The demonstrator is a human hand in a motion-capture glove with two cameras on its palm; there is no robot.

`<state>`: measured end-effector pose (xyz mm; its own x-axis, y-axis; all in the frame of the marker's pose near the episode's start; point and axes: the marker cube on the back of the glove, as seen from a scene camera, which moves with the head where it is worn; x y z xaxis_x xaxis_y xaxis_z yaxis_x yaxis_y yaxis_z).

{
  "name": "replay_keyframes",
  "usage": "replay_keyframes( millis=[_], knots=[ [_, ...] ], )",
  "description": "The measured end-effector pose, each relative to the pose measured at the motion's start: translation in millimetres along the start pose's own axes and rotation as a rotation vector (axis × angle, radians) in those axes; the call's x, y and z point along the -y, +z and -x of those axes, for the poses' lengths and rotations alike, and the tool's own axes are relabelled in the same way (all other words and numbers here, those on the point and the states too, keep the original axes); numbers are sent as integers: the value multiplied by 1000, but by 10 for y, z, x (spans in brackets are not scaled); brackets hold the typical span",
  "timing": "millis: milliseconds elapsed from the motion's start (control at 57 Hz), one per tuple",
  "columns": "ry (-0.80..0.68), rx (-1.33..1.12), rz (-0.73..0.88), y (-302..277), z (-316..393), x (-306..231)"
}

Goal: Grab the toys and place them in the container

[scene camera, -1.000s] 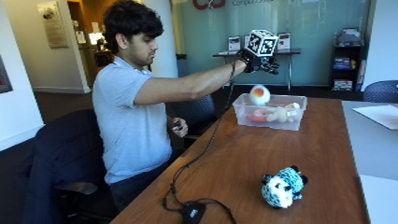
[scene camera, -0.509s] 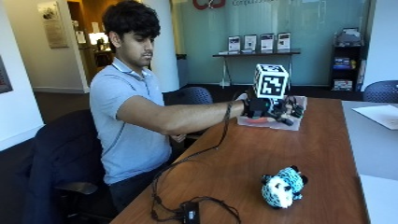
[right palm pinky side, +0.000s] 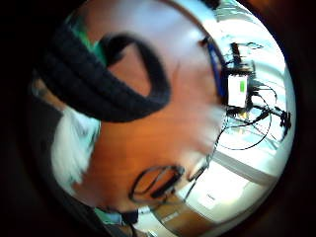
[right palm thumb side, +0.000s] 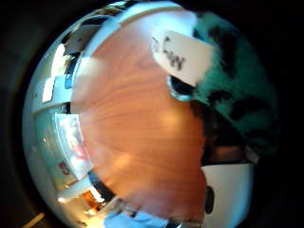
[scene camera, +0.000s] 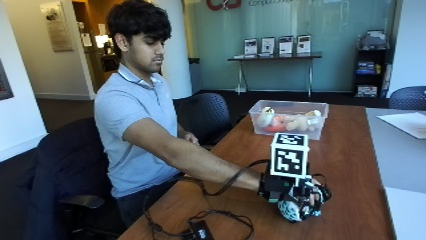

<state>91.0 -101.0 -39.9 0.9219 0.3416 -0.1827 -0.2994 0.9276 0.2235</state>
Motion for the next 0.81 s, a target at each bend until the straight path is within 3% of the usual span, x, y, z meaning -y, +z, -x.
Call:
replay_keyframes(
  millis=[210,386,614,807],
  knots=[
    [-89,184,-90,-411,343,-44],
    [-291,508,-99,-1322,1369,-231],
    [-547,537,-149,-2277,2812,-500],
    [-598,562,-148,-2663,3681,-580]
  ],
)
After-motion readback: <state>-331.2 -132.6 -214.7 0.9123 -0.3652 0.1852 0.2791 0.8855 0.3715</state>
